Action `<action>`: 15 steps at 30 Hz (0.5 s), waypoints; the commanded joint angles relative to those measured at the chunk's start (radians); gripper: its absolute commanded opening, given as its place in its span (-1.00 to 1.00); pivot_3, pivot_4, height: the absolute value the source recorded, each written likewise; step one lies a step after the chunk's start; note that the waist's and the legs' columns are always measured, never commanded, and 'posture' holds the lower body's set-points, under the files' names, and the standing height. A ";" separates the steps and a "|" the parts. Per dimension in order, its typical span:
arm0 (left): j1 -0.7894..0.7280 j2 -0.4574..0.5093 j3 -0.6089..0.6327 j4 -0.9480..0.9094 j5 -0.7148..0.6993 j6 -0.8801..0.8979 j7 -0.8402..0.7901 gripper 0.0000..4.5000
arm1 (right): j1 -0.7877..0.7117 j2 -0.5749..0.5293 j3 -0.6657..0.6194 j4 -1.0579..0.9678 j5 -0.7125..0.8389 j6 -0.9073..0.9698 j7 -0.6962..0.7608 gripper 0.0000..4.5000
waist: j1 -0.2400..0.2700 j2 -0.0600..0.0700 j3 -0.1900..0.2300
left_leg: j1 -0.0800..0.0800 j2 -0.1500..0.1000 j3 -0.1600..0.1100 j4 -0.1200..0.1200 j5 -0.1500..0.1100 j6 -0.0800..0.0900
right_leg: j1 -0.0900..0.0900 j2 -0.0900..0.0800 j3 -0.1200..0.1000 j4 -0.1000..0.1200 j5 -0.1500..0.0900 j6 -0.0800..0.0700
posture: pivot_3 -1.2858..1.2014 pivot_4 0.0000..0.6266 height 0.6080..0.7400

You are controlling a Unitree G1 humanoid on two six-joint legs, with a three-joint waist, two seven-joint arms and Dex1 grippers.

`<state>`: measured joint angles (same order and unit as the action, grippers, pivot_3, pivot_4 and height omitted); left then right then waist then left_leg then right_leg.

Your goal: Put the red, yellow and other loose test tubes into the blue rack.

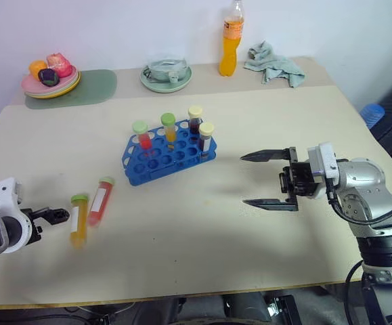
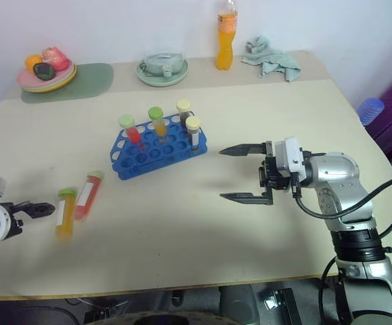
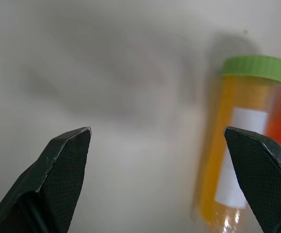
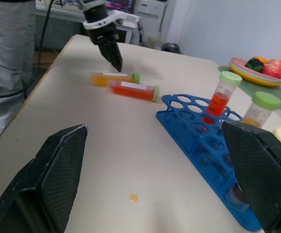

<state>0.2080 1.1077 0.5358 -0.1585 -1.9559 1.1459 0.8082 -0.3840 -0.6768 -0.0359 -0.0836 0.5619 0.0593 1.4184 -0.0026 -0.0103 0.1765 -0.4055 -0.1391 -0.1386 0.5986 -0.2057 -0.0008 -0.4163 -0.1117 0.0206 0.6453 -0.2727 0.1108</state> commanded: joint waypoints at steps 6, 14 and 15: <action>-0.061 0.009 -0.071 0.010 -0.016 -0.062 0.083 1.00 | -0.028 0.008 0.005 -0.029 0.002 -0.011 -0.011 0.99 | 0.012 0.000 0.000 | -0.001 0.000 0.001 0.000 0.000 0.000 | -0.001 0.000 0.001 0.000 0.000 0.000 | 0.03 -0.52 1.00; -0.118 0.000 -0.140 0.010 -0.016 -0.069 0.136 1.00 | -0.030 0.008 0.015 -0.040 0.001 0.002 -0.033 0.99 | 0.016 0.000 0.000 | -0.001 0.000 0.001 0.000 0.000 0.000 | -0.001 0.000 0.001 0.001 0.000 0.000 | 0.03 -0.52 1.00; -0.129 -0.001 -0.148 0.014 -0.016 -0.069 0.140 1.00 | -0.029 0.008 0.016 -0.042 0.001 0.003 -0.036 0.99 | 0.015 0.000 0.000 | -0.001 0.000 0.001 0.000 0.000 0.000 | -0.001 0.000 0.001 0.001 0.000 0.000 | 0.03 -0.52 1.00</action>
<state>0.0951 1.0964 0.3907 -0.1388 -1.9676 1.0835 0.9375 -0.3978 -0.6741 -0.0146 -0.0836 0.5547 0.0616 1.3904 0.0127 -0.0106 0.1763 -0.4062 -0.1392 -0.1377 0.5991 -0.2055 -0.0007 -0.4175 -0.1117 0.0214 0.6461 -0.2725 0.1110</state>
